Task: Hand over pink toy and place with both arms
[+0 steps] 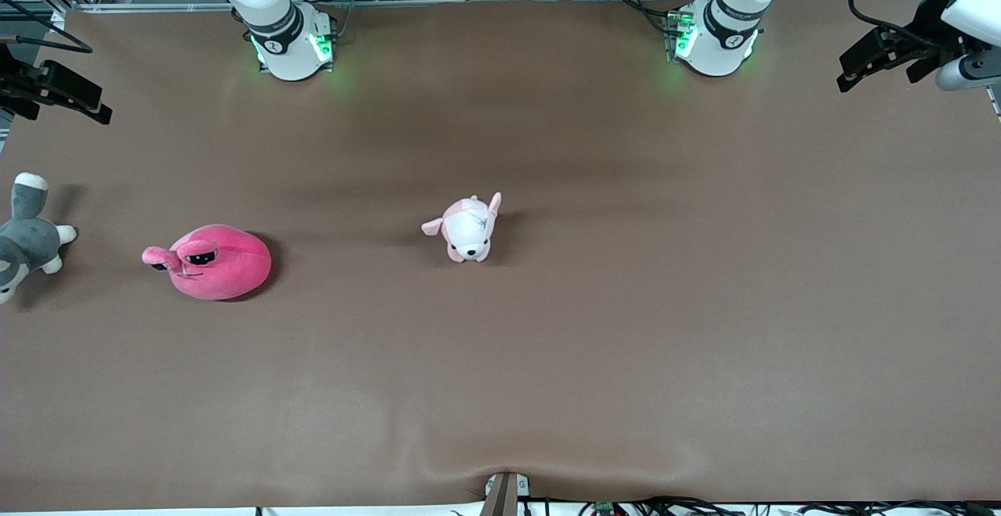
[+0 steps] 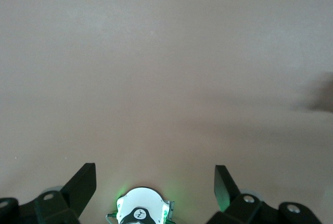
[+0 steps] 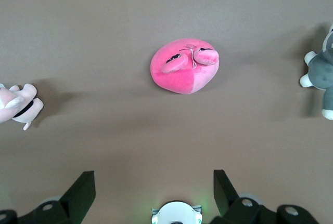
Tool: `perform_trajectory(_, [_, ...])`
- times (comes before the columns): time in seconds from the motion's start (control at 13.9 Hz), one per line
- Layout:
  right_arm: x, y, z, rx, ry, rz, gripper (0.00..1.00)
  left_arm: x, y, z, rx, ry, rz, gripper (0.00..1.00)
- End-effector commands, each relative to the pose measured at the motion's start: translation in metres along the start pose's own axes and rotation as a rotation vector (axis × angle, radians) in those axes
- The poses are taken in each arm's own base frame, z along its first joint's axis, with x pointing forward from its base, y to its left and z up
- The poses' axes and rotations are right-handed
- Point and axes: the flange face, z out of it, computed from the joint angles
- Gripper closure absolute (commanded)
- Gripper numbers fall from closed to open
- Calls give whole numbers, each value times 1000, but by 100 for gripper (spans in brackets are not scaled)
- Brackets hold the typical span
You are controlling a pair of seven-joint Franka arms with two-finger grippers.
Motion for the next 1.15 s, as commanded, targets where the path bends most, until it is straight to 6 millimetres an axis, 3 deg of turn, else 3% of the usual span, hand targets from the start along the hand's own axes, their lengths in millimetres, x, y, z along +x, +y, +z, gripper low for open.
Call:
perform_trajectory(0.0, [-7,4,-1,-15,4,4,0,-4,-1,-9,22,2,16,0])
perform_trajectory(0.29, [-7,10,0,-14,-2,18,0,-4,-4,-10,19,3,105,0])
perform_trajectory(1.08, [-7,22,1,-12,-13,42,0,-4,-2,-11,18,5,97,0])
